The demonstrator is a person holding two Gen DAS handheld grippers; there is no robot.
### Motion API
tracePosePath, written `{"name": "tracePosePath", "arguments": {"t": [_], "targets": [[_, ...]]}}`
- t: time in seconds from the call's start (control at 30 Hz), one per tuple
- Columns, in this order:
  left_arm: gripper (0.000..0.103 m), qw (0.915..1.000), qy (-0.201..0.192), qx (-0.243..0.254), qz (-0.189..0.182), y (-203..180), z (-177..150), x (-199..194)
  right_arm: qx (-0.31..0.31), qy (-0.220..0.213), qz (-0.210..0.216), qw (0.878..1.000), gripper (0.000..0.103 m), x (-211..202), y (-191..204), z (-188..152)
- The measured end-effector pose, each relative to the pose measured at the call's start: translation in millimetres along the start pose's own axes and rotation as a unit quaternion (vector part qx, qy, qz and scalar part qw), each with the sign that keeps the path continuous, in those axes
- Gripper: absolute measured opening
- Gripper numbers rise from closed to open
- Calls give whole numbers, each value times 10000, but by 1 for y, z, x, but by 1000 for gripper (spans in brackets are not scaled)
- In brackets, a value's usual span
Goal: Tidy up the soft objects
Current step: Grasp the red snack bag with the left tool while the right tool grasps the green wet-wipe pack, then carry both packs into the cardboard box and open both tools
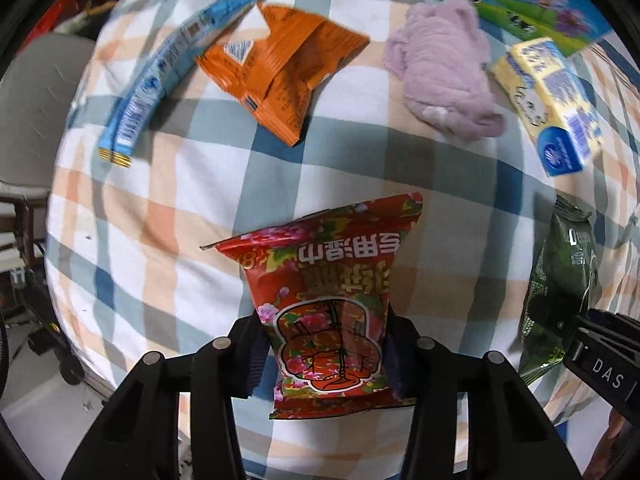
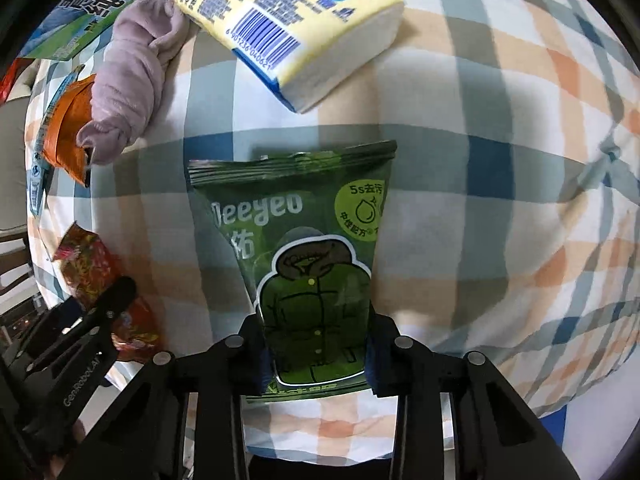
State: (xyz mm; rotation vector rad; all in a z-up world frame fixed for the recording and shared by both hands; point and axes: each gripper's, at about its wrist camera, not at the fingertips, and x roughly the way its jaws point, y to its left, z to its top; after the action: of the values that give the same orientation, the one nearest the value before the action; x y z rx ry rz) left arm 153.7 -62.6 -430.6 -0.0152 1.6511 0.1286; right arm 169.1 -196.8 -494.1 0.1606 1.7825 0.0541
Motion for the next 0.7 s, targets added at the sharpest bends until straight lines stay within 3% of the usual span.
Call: {"name": "tracePosePath", "arguments": {"t": [0.2,0.3,0.47,0.6,0.7], "targets": [[43,9995,-309,49,-6,-7,-14,-46,-101,-199,67,9997,35,8,6,-8],[43,9987,-489,86,-74,-16,-13,-70,-140,-352,233,9990,35,-23,-15,-40],[43,9959,-855,210,-216,-18,-6,-121,-213,-701,488,9961,35,-44,-13,-43],[43,9919,-1126,348,-473,-13,-3,-170,-246,-970,780,9919,35,-95,-2,-37],[43,9874,-1331,504,-694,-12,18,-207,-243,-1185,1000,9876,35,-124,2,-19]]}}
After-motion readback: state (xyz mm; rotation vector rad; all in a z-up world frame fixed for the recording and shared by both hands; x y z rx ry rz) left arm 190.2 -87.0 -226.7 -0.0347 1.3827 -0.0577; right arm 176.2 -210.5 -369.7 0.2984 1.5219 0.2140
